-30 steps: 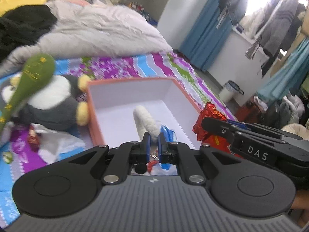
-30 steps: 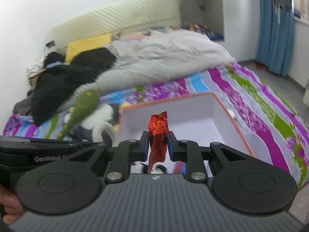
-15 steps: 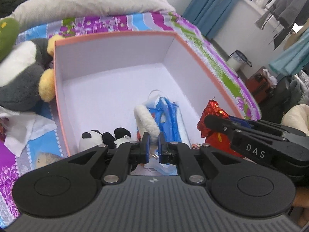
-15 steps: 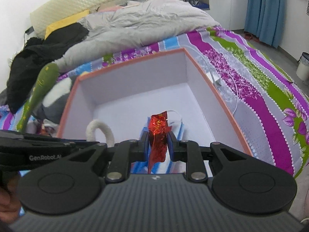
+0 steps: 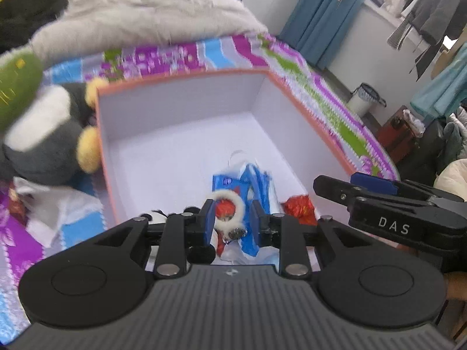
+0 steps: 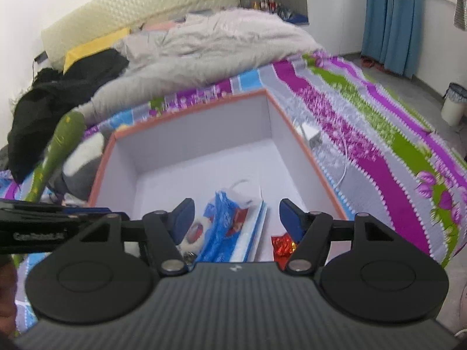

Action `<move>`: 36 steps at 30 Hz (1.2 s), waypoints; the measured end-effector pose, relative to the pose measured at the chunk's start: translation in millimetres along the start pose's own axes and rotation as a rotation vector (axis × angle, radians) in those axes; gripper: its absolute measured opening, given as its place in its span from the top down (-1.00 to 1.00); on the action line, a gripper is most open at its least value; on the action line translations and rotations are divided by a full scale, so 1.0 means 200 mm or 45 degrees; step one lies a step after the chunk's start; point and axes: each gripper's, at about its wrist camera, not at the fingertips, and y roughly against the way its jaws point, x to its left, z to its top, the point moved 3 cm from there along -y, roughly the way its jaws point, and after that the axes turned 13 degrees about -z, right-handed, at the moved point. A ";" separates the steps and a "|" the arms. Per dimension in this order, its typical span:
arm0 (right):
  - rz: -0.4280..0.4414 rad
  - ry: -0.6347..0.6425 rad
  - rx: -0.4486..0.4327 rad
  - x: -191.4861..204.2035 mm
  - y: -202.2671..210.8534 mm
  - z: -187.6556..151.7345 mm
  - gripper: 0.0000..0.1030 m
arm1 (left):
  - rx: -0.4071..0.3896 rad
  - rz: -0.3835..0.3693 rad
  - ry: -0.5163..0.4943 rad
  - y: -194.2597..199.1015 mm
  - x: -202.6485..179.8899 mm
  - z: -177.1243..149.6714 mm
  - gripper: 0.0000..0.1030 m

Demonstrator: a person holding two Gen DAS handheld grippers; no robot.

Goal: Organize soft objects
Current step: 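Withdraw both tools up and away from the pink box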

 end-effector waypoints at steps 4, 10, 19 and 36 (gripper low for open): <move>0.011 -0.004 -0.064 0.02 0.16 0.03 -0.30 | -0.067 0.002 -0.038 0.19 -0.06 0.01 0.42; 0.046 0.013 -0.156 0.11 0.44 0.05 -0.30 | -0.169 0.000 -0.081 0.50 -0.16 -0.04 0.42; 0.128 0.045 -0.263 0.28 0.81 -0.02 -0.30 | -0.316 0.040 -0.104 1.01 -0.22 -0.25 0.42; 0.264 0.167 -0.260 0.66 1.10 -0.26 -0.58 | -0.489 0.137 0.018 1.64 -0.03 -0.70 0.42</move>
